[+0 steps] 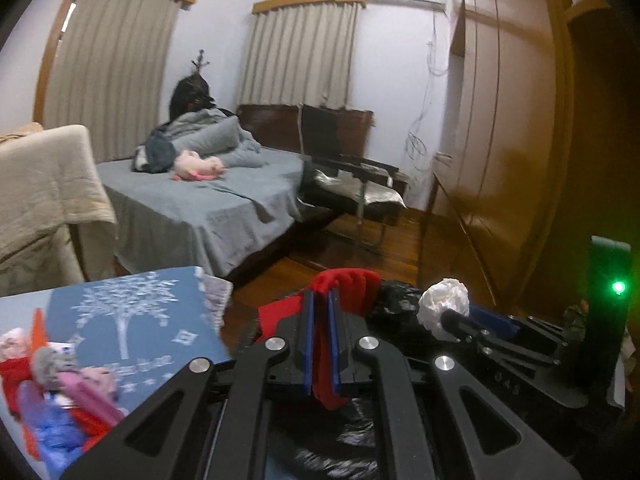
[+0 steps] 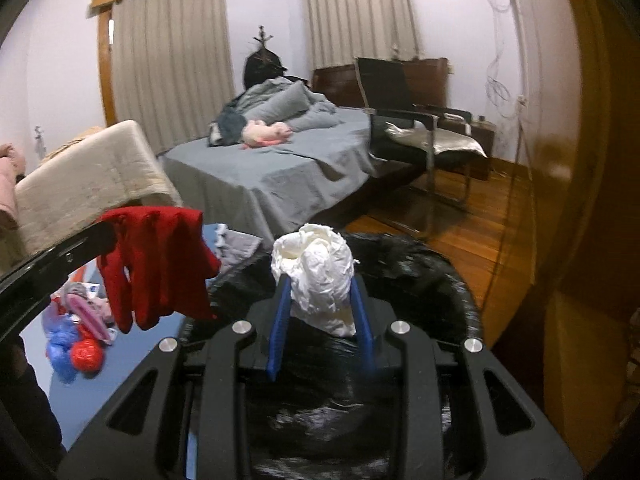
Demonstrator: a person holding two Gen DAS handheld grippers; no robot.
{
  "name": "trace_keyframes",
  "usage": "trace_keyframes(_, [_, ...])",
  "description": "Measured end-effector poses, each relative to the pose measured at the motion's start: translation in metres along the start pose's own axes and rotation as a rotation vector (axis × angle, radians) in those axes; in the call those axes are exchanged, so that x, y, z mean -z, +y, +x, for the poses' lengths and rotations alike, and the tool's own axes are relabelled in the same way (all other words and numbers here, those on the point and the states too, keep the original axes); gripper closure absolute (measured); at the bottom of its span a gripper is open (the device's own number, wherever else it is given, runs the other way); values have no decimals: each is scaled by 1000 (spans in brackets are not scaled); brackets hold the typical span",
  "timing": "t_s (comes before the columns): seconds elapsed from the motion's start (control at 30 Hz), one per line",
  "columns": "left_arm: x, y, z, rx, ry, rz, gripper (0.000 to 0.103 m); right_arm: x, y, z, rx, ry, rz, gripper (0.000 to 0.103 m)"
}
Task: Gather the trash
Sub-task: 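Carry both items over the black bin and open both grippers, then grasp the pink sponge from the pile with the right gripper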
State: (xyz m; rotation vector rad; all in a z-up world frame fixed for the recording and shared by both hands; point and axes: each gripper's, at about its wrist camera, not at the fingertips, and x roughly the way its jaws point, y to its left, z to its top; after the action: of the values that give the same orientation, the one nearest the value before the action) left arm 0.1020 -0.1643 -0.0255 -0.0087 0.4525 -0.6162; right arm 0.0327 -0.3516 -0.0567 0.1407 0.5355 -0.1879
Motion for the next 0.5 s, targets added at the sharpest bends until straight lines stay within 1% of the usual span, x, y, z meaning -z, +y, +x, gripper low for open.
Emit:
trace_keyframes(0.03, [0, -4, 9, 24, 17, -7, 96, 0, -5, 2, 8, 3, 4, 73])
trace_keyframes(0.13, [4, -10, 20, 54, 46, -7, 95, 5, -15, 7, 36, 17, 6, 69])
trace_keyframes(0.17, [4, -11, 24, 66, 61, -6, 91, 7, -17, 8, 47, 22, 7, 66])
trace_keyframes(0.2, [5, -11, 26, 74, 72, -7, 80, 8, -20, 9, 54, 26, 10, 63])
trace_keyframes(0.23, [7, -9, 26, 83, 80, -15, 73, 9, -21, 10, 60, 28, 13, 56])
trace_keyframes(0.27, [8, -6, 25, 80, 79, -20, 59, 10, -22, 11, 68, 27, 17, 47])
trace_keyframes(0.3, [9, -3, 25, 72, 76, -23, 50, 9, -22, 11, 73, 23, 20, 43])
trace_keyframes(0.37, [10, 4, 18, 48, 73, -20, 48, 11, -19, 10, 83, 12, 20, 27])
trace_keyframes(0.4, [9, 7, 15, 33, 69, -15, 45, 11, -17, 9, 86, 6, 19, 23])
trace_keyframes(0.43, [10, 14, 7, 0, 59, -10, 42, 11, -15, 8, 87, -2, 18, 16])
trace_keyframes(0.47, [11, 19, 3, -20, 51, -9, 37, 11, -10, 6, 86, -13, 19, 11])
trace_keyframes(0.5, [12, 25, -3, -44, 41, -10, 33, 10, -6, 5, 82, -22, 20, 11])
